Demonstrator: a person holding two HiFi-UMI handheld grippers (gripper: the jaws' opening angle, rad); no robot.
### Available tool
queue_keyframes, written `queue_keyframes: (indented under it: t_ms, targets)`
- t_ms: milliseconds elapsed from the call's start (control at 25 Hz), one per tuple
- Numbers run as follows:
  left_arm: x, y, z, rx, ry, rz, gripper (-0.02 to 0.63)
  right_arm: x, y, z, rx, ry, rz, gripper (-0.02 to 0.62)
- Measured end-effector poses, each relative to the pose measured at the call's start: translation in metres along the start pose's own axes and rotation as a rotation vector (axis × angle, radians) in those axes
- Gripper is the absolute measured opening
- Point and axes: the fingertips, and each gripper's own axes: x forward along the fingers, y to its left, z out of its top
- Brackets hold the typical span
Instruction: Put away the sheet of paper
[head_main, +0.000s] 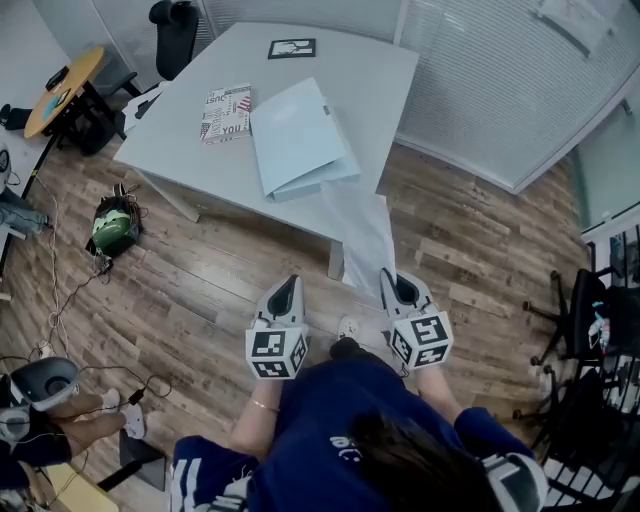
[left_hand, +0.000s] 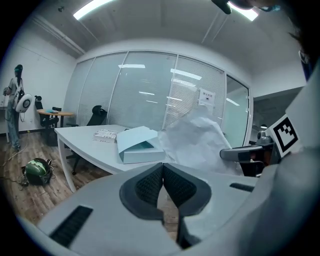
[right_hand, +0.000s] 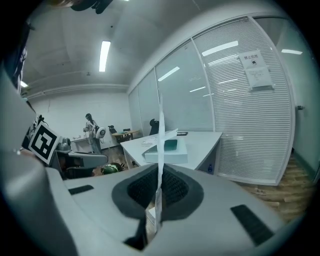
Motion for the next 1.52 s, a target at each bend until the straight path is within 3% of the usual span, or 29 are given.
queue_keyframes:
  t_ms: [400, 760, 1520]
  targets:
    - [0.064, -0.017, 0.021, 0.008, -0.013, 0.076, 0.005, 0.032, -0.068, 0.033, -0.016, -0.033, 0.066, 0.009]
    - [0.092, -0.016, 0.027, 0.017, -0.012, 0.107, 0.005, 0.049, -0.091, 0.054, 0.000, -0.070, 0.078, 0.009]
    - [0.192, 0.050, 0.055, 0.100, 0.054, 0.090, 0.006, 0.132, -0.134, 0.086, 0.012, -0.021, -0.042, 0.008]
